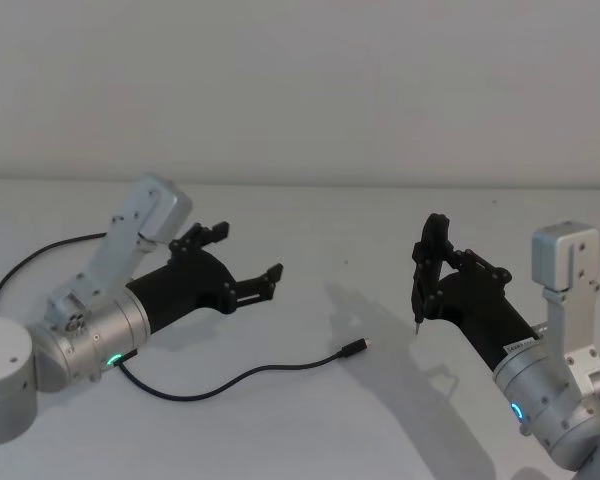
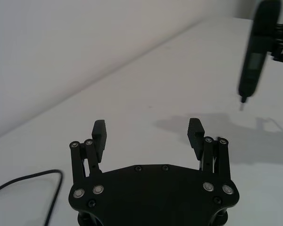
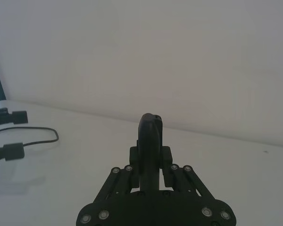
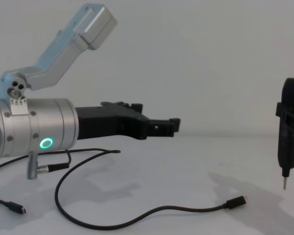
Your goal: Pick up the data cable with the one hand.
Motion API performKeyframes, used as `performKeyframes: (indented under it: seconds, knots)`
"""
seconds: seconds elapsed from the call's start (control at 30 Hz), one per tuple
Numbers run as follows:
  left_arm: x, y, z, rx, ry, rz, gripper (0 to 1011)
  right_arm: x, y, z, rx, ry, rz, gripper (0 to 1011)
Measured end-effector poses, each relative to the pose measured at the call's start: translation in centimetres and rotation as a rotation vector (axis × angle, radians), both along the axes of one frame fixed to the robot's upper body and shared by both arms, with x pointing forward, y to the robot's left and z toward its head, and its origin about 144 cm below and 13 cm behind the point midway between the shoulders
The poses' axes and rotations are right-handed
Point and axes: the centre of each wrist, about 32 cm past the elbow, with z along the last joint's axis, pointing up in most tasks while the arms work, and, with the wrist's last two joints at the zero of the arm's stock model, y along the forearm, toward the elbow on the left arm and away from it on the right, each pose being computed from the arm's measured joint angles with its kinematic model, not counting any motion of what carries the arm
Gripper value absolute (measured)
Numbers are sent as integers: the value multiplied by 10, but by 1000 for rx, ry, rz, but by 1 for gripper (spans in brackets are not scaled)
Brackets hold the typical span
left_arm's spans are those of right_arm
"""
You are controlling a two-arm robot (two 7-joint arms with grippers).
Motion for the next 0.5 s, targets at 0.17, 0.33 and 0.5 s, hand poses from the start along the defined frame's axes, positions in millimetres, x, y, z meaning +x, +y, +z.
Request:
performKeyframes:
  seconds: [0.17, 0.33, 0.5]
  knots:
    - [8, 0, 4, 13, 39, -69, 1001, 0, 0, 0, 0, 0, 0, 275]
    - [17, 0, 8, 36, 90, -159, 1001, 0, 0, 0, 0, 0, 0, 275]
    - [27, -1, 12, 79, 130, -245, 1001, 0, 0, 0, 0, 0, 0, 275]
